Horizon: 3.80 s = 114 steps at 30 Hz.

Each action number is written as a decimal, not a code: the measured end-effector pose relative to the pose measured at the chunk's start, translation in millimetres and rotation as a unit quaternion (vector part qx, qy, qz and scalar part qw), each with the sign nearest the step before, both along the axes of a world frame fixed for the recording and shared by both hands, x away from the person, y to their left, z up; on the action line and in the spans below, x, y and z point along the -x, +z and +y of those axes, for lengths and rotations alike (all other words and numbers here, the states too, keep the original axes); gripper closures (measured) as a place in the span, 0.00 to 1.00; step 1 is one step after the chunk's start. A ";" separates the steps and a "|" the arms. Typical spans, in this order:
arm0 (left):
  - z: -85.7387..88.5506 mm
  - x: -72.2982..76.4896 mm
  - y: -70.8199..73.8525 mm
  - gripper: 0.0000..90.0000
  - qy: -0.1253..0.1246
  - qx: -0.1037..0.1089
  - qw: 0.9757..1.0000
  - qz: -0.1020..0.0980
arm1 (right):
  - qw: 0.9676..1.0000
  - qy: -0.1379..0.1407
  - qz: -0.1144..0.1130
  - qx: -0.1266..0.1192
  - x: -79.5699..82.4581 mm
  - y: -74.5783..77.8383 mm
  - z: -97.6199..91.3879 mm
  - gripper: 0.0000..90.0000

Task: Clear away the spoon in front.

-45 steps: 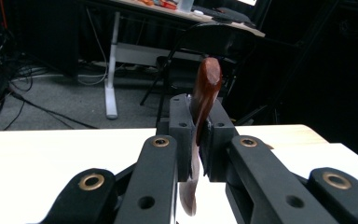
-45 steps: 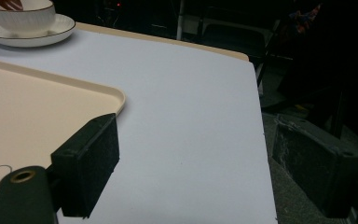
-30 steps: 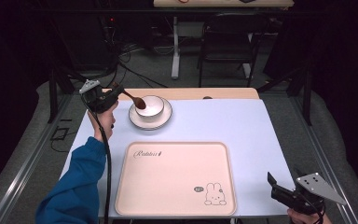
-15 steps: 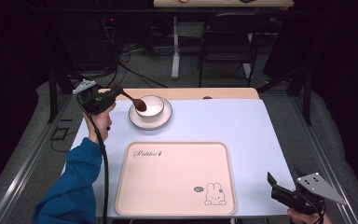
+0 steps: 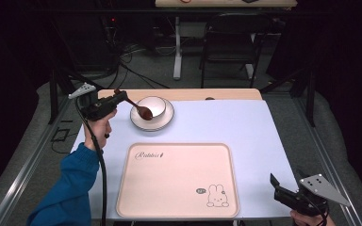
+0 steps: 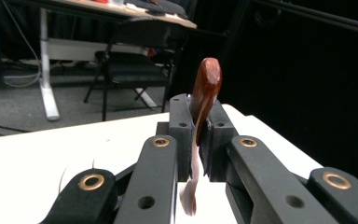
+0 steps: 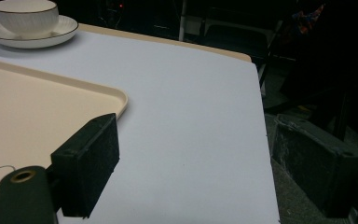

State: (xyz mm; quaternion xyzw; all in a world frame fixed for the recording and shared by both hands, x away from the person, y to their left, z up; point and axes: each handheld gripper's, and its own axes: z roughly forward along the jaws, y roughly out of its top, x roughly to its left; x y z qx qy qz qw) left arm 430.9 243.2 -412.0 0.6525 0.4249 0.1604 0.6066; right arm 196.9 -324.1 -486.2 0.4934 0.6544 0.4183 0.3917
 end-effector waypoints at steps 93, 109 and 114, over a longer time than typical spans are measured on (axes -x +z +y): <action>-22.3 42.6 -73.9 0.88 -0.215 -0.109 0.949 0.201 | 1.000 -0.003 0.003 0.002 -1.6 0.0 1.6 0.16; -20.3 36.3 -86.2 0.86 -0.199 -0.097 0.949 0.223 | 1.000 -0.003 0.004 0.005 -2.1 -0.2 1.6 0.16; -20.5 32.5 -93.1 0.84 -0.193 -0.098 0.947 0.238 | 1.000 0.000 0.005 0.004 -4.8 -0.7 1.9 0.16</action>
